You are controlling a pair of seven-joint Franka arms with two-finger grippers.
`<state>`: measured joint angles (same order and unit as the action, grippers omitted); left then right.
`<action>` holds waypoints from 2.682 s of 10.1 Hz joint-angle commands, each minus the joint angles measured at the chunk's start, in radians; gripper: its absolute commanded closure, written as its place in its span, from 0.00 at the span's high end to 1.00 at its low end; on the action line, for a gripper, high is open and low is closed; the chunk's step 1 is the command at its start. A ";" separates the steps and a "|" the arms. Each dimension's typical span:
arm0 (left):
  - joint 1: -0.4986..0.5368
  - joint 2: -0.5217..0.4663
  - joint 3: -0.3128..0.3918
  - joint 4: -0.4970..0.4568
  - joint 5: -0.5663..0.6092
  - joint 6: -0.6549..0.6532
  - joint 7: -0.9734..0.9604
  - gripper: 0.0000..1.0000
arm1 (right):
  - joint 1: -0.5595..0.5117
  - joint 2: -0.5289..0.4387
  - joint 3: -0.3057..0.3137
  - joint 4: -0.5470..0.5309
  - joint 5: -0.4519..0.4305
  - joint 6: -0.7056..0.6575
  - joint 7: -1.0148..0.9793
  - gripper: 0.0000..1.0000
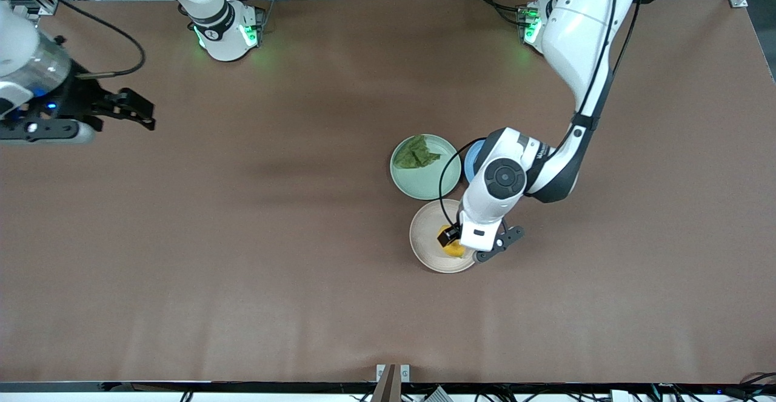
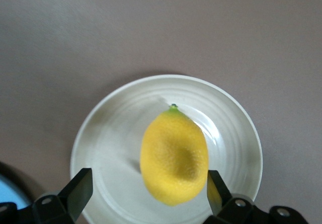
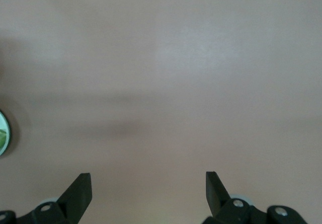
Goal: Pick lemon and lettuce from plates
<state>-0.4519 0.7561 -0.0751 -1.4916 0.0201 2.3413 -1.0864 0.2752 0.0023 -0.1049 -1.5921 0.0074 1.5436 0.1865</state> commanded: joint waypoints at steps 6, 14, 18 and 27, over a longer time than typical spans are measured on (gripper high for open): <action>-0.030 0.063 0.014 0.025 0.023 0.112 -0.145 0.00 | 0.214 0.064 -0.007 0.012 0.008 0.017 0.100 1.00; 0.024 -0.073 0.015 0.004 0.032 -0.049 -0.061 0.00 | 0.565 0.214 -0.006 0.012 0.013 0.124 0.510 1.00; 0.096 -0.271 0.006 -0.223 0.024 -0.074 0.067 0.00 | 0.695 0.330 -0.006 0.012 0.069 0.229 0.676 1.00; 0.298 -0.403 0.008 -0.443 0.021 -0.072 0.446 0.00 | 0.776 0.668 -0.006 0.137 0.132 0.535 1.034 0.98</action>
<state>-0.1862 0.3811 -0.0600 -1.8980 0.0272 2.2631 -0.6938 1.0510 0.5898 -0.1051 -1.5560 0.1196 2.0902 1.1659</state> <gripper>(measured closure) 0.344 0.013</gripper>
